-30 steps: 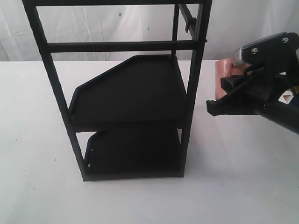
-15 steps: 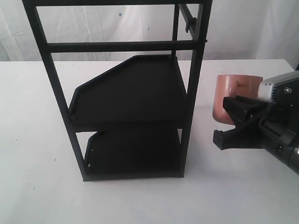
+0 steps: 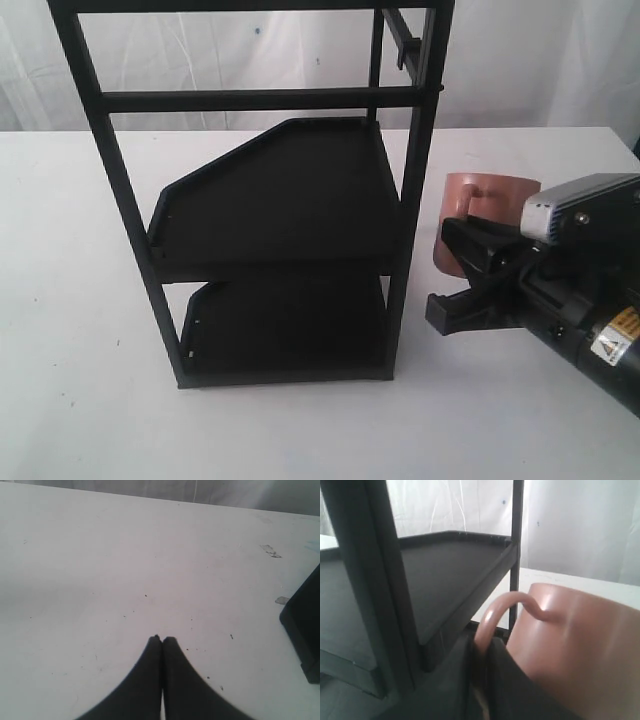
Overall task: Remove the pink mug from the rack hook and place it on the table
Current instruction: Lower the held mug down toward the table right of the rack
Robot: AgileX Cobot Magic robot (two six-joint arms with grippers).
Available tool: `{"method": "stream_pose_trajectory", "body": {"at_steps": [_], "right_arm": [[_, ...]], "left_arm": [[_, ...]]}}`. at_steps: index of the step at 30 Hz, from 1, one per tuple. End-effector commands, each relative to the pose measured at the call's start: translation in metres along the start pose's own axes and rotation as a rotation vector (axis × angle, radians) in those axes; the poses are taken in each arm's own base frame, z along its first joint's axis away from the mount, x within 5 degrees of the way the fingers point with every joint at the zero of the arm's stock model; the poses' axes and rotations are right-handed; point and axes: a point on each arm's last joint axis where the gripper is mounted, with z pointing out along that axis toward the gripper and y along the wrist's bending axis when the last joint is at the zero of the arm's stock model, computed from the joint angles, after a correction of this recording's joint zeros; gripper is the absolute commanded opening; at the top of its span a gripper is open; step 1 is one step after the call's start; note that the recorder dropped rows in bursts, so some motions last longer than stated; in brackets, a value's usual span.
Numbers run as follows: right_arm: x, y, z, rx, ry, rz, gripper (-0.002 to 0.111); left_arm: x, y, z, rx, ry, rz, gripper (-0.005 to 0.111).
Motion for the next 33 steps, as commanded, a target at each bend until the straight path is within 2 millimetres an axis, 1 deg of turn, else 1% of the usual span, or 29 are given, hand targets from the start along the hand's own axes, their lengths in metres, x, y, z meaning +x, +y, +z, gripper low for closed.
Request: {"method": "stream_pose_trajectory", "body": {"at_steps": [1, 8, 11, 16, 18, 21, 22, 27, 33], "right_arm": [[0.006, 0.001, 0.006, -0.012, -0.006, -0.014, 0.0], [0.018, 0.0, 0.014, -0.009, 0.024, -0.025, 0.0], [0.03, -0.001, 0.02, -0.008, 0.071, -0.08, 0.0], [0.05, -0.005, 0.031, 0.017, 0.101, -0.07, 0.0], [0.05, -0.005, 0.033, 0.016, 0.071, -0.071, 0.0], [0.043, -0.004, 0.032, 0.015, -0.006, -0.072, 0.0], [0.042, -0.005, 0.032, 0.016, -0.022, -0.081, 0.002], [0.046, -0.005, 0.028, 0.017, -0.006, -0.267, 0.009], [0.048, -0.005, 0.029, 0.02, -0.012, -0.301, 0.012]], "left_arm": [[0.0, 0.0, 0.0, 0.008, -0.001, -0.006, 0.0], [0.0, 0.0, 0.0, 0.008, -0.001, -0.006, 0.0], [0.0, 0.0, 0.0, 0.008, -0.001, -0.006, 0.0], [0.0, 0.0, 0.0, 0.008, -0.001, -0.006, 0.0], [0.0, 0.0, 0.0, 0.008, -0.001, -0.006, 0.0], [0.0, 0.0, 0.0, 0.008, -0.001, -0.006, 0.0], [0.0, 0.0, 0.0, 0.008, -0.001, -0.006, 0.0], [0.0, 0.0, 0.0, 0.008, -0.001, -0.006, 0.0], [0.0, 0.0, 0.0, 0.008, -0.001, -0.006, 0.0]]}}
